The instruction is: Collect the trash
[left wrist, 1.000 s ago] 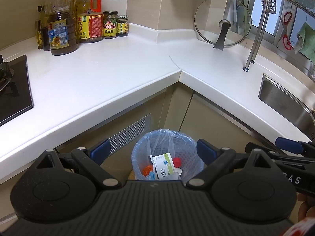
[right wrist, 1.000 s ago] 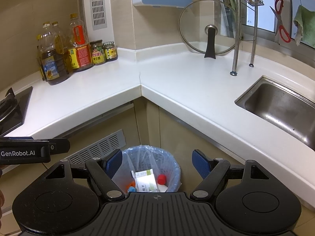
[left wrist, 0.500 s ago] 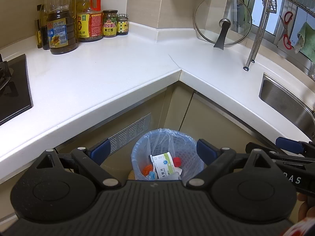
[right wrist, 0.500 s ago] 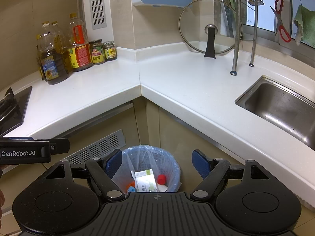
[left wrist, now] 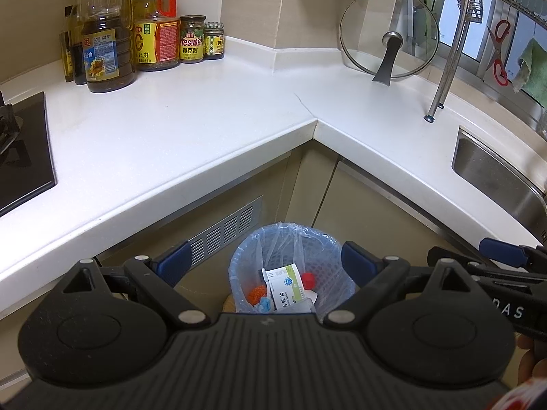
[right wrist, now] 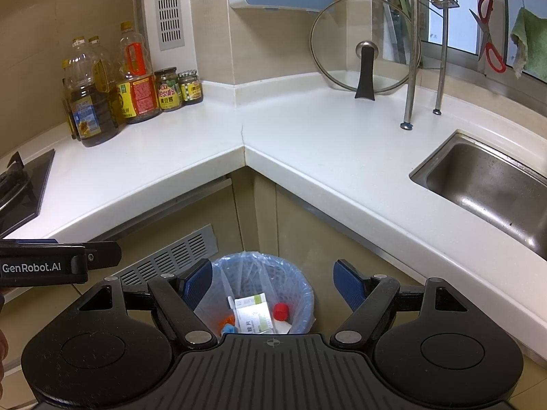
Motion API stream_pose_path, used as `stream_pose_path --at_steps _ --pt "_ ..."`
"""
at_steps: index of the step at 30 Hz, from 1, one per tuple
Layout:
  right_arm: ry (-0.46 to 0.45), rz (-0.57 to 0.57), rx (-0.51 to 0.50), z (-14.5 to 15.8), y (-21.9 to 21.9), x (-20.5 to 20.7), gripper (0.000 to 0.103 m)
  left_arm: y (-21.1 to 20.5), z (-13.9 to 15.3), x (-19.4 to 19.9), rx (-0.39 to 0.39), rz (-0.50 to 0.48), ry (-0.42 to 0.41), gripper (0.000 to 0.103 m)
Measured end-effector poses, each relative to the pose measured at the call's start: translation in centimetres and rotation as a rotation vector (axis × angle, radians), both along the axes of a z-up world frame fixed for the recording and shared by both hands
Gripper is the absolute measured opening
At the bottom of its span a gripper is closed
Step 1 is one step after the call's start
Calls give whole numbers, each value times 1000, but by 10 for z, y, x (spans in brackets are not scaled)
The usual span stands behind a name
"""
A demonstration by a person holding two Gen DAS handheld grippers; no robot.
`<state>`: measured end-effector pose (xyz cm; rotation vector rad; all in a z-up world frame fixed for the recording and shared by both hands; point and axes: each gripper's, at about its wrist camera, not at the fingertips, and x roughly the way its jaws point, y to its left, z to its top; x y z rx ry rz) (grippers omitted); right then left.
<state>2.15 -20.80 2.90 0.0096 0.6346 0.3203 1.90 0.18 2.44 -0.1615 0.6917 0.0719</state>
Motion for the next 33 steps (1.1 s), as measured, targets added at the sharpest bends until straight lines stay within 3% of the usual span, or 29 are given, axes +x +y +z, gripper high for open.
stream_pose_path --at_steps 33 --pt "4 -4 -1 -1 0 3 78 0 -1 3 -3 -11 -9 93"
